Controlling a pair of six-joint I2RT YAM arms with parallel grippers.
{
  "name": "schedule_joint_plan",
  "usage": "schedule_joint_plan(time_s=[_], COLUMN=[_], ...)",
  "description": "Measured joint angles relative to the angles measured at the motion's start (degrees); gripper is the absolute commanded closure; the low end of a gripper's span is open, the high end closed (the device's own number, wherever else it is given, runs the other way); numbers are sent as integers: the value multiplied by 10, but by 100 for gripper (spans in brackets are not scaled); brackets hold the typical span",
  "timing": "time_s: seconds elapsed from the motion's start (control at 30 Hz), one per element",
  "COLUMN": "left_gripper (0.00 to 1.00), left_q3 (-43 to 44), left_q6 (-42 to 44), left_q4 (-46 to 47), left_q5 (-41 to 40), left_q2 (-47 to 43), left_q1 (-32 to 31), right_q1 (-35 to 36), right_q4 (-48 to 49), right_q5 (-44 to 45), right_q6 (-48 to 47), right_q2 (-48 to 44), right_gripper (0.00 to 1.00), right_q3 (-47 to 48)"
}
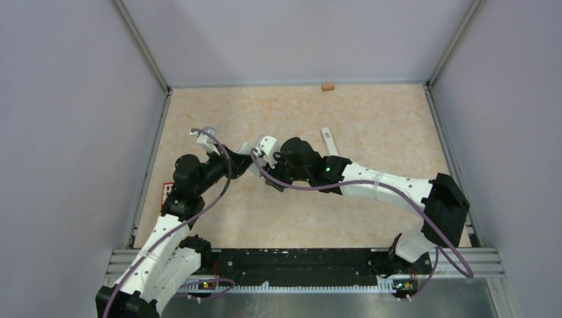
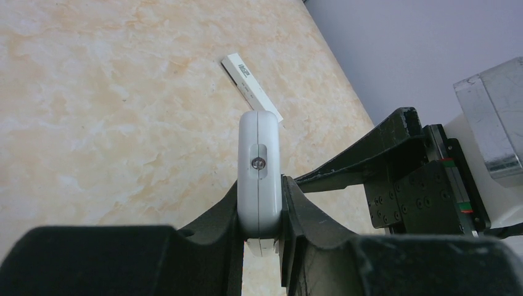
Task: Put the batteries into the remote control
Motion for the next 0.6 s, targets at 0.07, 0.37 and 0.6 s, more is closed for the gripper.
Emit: schedule_joint_plan(time_s=[0.07, 0.37, 0.6], left_gripper=[100, 100, 100], left_q3=[0, 0, 0], left_q6=[0, 5, 11], left_q4=[0, 0, 0], left_q5=[2, 7, 12], left_q2=[0, -2, -2], left_q1=[0, 0, 0], right_q1=[0, 0, 0], right_q4=[-2, -15, -20], right_q5=[0, -2, -2], right_q6=[0, 0, 0], right_q2=[1, 14, 16], right_gripper=[57, 57, 57], right_q3=[1, 16, 24])
